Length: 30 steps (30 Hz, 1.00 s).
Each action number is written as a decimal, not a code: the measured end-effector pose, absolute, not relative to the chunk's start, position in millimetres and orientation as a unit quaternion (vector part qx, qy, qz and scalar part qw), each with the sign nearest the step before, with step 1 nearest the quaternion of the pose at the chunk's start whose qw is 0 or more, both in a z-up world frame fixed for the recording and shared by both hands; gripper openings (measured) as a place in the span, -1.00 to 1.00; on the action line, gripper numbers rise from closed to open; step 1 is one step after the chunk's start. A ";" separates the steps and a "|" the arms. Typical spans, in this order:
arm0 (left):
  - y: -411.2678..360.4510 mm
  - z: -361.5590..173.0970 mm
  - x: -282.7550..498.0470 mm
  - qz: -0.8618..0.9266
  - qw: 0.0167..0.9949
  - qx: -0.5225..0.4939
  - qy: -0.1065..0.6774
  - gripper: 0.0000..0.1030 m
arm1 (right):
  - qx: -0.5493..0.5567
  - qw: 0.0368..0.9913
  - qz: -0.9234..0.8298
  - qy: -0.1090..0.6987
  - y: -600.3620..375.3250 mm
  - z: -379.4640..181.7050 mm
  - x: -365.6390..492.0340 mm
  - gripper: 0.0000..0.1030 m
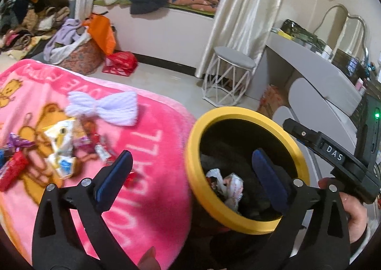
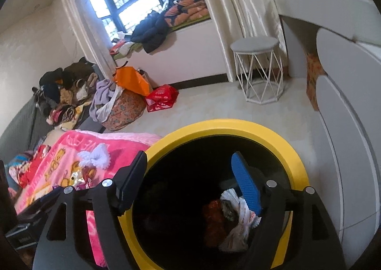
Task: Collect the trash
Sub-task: 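Move both tools back over the remaining wrappers on the blanket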
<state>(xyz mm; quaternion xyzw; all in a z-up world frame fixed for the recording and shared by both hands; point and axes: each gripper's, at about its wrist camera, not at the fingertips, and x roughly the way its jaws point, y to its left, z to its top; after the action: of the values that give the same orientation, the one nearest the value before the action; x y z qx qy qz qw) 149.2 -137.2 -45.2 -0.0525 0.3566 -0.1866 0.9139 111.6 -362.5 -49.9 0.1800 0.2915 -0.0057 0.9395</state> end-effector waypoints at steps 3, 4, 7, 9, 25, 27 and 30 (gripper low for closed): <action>-126.2 -40.5 146.3 -0.172 0.919 -0.055 0.350 0.79 | 0.165 0.945 0.002 0.282 -351.7 -45.8 109.9 0.40; -122.6 -38.5 145.7 -0.169 0.920 -0.056 0.348 0.79 | 0.161 0.947 0.005 0.279 -349.8 -43.8 109.8 0.40; -111.5 -34.5 141.8 -0.158 0.925 -0.062 0.339 0.79 | 0.150 0.951 0.015 0.269 -340.3 -39.5 107.7 0.42; -103.1 -33.2 139.1 -0.150 0.928 -0.064 0.335 0.79 | 0.142 0.954 0.024 0.263 -333.0 -37.0 105.8 0.42; -47.2 -21.3 125.7 -0.095 0.944 -0.078 0.307 0.79 | 0.074 0.958 0.086 0.262 -266.9 -33.2 102.8 0.44; -39.4 -21.0 124.0 -0.089 0.945 -0.080 0.305 0.79 | 0.068 0.958 0.093 0.263 -259.2 -33.6 102.1 0.44; -26.6 -21.1 121.7 -0.078 0.947 -0.083 0.302 0.79 | 0.059 0.957 0.105 0.265 -248.3 -33.4 100.6 0.44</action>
<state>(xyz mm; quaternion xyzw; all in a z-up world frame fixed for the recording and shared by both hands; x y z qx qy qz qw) 121.7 -26.6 -21.1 -0.0831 0.3019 -0.0780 0.9465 100.6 -248.3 -33.4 0.0590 0.2648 0.1048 0.9568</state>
